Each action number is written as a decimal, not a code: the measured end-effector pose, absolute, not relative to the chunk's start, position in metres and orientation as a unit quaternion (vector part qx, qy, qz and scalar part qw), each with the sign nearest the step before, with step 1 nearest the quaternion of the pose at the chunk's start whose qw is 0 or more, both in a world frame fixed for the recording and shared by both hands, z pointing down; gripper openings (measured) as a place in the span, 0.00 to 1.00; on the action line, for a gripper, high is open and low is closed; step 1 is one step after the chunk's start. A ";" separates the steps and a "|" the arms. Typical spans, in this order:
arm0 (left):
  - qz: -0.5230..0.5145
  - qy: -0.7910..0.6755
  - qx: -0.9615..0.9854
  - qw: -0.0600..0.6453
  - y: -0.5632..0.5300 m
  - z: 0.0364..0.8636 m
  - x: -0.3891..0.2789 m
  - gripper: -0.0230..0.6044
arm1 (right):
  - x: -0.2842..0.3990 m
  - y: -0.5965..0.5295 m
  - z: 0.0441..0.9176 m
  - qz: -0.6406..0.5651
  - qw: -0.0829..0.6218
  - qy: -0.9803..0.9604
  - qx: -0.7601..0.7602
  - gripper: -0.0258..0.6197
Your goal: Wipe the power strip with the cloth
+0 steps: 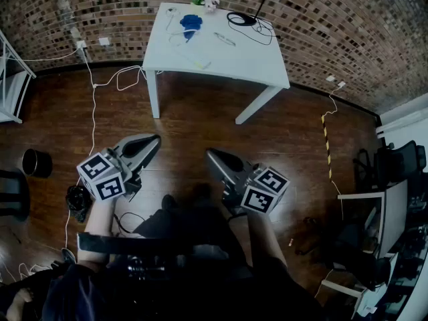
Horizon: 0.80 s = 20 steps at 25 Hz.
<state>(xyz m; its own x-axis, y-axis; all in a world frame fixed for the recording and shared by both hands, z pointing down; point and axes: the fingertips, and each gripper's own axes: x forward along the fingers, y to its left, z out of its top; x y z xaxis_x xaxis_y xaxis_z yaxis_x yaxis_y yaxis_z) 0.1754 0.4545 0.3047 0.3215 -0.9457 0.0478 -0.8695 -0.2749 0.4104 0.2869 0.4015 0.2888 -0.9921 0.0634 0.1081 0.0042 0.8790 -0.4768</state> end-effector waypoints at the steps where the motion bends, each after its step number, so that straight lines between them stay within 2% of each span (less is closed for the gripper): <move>1: -0.105 -0.573 0.792 0.185 0.454 0.304 0.174 0.06 | 0.284 0.400 0.290 0.246 0.064 -0.967 -0.015 0.02; 8: -0.110 -0.597 0.774 0.181 0.450 0.304 0.152 0.06 | 0.257 0.380 0.279 0.213 0.063 -0.975 -0.033 0.02; 20: -0.085 -0.616 0.754 0.214 0.382 0.320 0.113 0.06 | 0.221 0.273 0.302 0.244 0.032 -0.969 0.012 0.02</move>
<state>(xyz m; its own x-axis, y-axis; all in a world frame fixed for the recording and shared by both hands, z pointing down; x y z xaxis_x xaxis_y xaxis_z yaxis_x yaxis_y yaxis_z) 0.1128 0.3818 0.3202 0.2275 -0.9644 0.1347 -0.8917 -0.1507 0.4269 0.2214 0.2726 0.3016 -0.9977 -0.0078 0.0670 -0.0387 0.8802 -0.4730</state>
